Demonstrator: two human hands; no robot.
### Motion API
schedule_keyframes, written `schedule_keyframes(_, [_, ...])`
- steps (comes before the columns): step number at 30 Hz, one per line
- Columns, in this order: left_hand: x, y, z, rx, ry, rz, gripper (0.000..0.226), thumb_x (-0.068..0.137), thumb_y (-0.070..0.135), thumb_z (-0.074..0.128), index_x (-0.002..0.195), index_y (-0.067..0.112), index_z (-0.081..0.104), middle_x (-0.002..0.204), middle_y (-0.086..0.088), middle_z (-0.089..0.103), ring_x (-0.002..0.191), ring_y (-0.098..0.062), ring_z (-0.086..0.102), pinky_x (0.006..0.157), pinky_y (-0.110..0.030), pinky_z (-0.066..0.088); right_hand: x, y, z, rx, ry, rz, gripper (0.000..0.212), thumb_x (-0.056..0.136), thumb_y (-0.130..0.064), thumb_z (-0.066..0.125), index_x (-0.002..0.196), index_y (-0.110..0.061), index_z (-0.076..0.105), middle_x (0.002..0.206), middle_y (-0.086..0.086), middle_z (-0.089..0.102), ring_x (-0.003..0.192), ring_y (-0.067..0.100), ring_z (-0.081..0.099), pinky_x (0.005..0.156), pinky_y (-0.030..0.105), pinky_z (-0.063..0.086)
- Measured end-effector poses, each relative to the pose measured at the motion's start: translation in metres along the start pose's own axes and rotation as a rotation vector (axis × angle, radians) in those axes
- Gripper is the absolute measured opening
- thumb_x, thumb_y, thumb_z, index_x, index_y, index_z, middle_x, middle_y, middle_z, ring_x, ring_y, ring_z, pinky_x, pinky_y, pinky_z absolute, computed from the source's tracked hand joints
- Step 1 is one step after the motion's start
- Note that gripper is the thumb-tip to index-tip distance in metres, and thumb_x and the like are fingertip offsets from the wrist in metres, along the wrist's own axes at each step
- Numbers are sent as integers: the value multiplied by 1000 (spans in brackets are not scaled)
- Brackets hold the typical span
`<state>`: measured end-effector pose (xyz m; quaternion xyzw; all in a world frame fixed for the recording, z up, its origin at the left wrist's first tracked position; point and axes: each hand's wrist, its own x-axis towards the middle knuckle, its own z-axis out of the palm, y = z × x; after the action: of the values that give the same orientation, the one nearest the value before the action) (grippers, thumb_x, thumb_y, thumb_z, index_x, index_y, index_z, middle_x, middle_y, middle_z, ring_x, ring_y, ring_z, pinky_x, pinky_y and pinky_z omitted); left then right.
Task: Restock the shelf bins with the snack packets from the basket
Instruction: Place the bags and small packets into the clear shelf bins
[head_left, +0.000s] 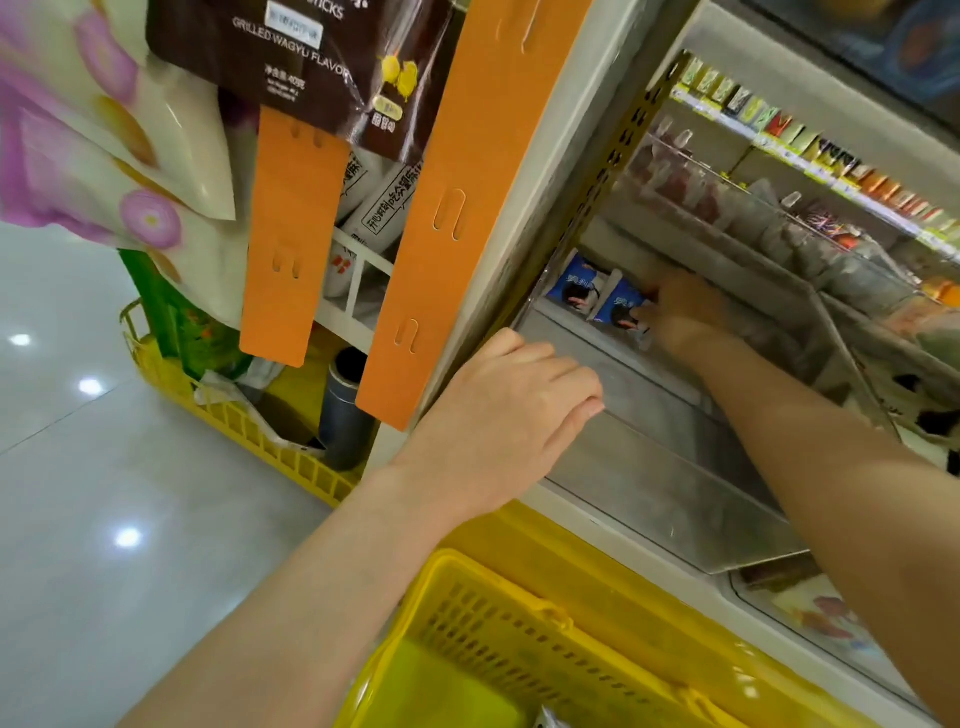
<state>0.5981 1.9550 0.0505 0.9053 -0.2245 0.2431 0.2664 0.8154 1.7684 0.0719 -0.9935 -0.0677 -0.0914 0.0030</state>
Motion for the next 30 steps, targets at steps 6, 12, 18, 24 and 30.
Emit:
schedule_keyframes(6, [0, 3, -2, 58, 0, -4, 31, 97, 29, 33, 95, 19, 62, 86, 6, 65, 79, -13, 55, 80, -26, 27, -14, -9, -11, -139, 34, -36, 40, 93, -33, 53, 122, -6, 53, 123, 18, 54, 109, 33, 52, 87, 38, 43])
schedule_keyframes(12, [-4, 13, -1, 67, 15, -76, 22, 99, 19, 38, 108, 17, 58, 104, 2, 60, 97, -15, 50, 87, -24, 25, -83, -13, -44, 273, -35, -121, 34, 97, -40, 41, 115, -16, 58, 100, 6, 65, 91, 23, 61, 83, 39, 50])
schedule_keyframes(18, [-31, 34, -7, 25, 11, -142, 30, 98, 15, 39, 126, 13, 51, 131, -4, 46, 125, -16, 39, 101, -22, 29, -203, -2, -64, 433, -2, -314, 51, 89, -54, 32, 133, -28, 34, 111, -23, 50, 88, -2, 57, 82, 25, 48])
schedule_keyframes(24, [-78, 73, 2, 159, 26, -187, 25, 90, 11, 51, 115, 13, 58, 115, -5, 56, 111, -22, 50, 95, -35, 39, -286, 29, -51, 269, 231, -491, 39, 96, -33, 43, 125, -8, 52, 112, 7, 61, 97, 11, 51, 86, 18, 33])
schedule_keyframes(30, [-135, 87, 46, 188, -23, -291, 26, 88, 10, 55, 114, 14, 57, 105, -4, 61, 98, -24, 55, 80, -37, 41, -359, 64, 11, 334, 214, -328, 18, 93, -18, 53, 105, -7, 61, 85, 1, 58, 81, 15, 56, 74, 24, 39])
